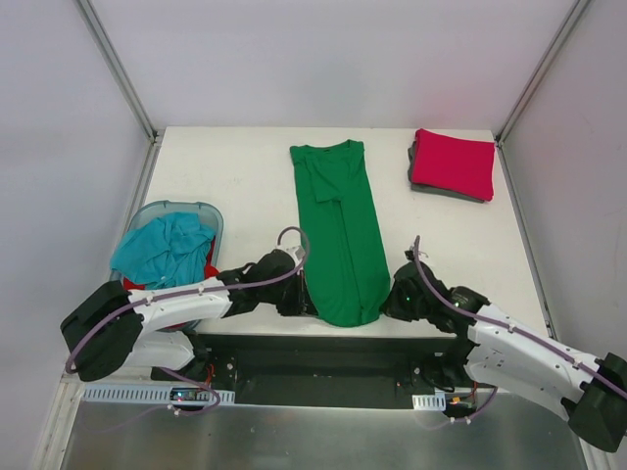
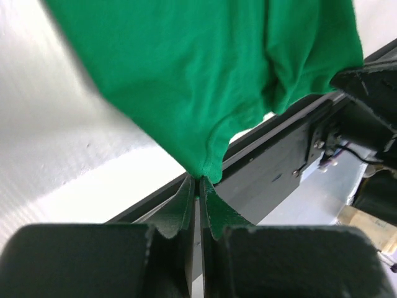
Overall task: Fold and stack the t-shirts
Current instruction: Grab the bottom of the folded rectangular tshirt with both arms, then fold the folded rectangular tshirt in 1/3 of the way
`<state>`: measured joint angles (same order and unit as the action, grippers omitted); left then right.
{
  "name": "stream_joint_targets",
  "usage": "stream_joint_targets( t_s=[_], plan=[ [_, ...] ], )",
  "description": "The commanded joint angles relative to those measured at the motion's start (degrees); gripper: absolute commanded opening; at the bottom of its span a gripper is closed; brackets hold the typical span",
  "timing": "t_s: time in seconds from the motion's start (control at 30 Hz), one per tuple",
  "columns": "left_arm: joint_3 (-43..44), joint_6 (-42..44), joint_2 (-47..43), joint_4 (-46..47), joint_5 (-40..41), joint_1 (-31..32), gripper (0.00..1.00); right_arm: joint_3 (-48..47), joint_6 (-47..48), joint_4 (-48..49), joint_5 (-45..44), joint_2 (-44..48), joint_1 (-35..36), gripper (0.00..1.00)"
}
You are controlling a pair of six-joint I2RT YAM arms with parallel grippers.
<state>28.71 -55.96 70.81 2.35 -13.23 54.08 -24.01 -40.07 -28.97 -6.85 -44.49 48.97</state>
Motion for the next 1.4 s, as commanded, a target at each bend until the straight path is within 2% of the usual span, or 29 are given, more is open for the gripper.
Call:
stream_joint_targets(
  t_s=[0.0, 0.2, 0.3, 0.5, 0.63, 0.77, 1.0, 1.23, 1.37],
  plan=[
    [5.21, 2.35, 1.52, 0.37, -2.93, -5.02, 0.00, -9.46, 6.39, 1.99, -4.48, -3.31, -0.89, 0.01],
    [11.36, 6.48, 2.84, 0.03, -2.24, -11.01, 0.00, -19.48, 16.59, 2.95, -4.31, -11.92, -7.12, 0.01],
    [14.61, 5.52, 4.60, -1.47, -2.06, -15.14, 0.00, -23.35, 20.11, 5.49, -2.39, -16.84, -11.51, 0.01],
    [22.69, 8.32, 11.01, -1.73, -0.92, -21.21, 0.00, -33.44, 26.71, 10.60, 4.30, -28.26, -17.76, 0.01],
    [29.19, 10.87, 16.90, -2.17, 0.23, -23.49, 0.00, -39.43, 30.57, 12.71, 4.65, -36.26, -20.66, 0.01],
    [35.00, 12.54, 23.14, -4.63, 0.31, -25.78, 0.00, -44.36, 32.68, 14.90, 8.41, -43.65, -23.39, 0.01],
    [41.77, 14.57, 30.17, -6.04, 1.28, -29.21, 0.00, -50.08, 33.75, 17.45, 8.17, -53.41, -25.94, 0.01],
    [45.73, 15.18, 35.80, -6.92, 0.40, -30.97, 0.00, -53.59, 33.83, 19.56, 9.14, -59.04, -27.35, 0.01],
    [47.14, 15.18, 38.35, -7.53, 0.84, -31.41, 0.00, -54.30, 33.40, 20.88, 7.91, -61.24, -27.70, 0.06]
  ],
)
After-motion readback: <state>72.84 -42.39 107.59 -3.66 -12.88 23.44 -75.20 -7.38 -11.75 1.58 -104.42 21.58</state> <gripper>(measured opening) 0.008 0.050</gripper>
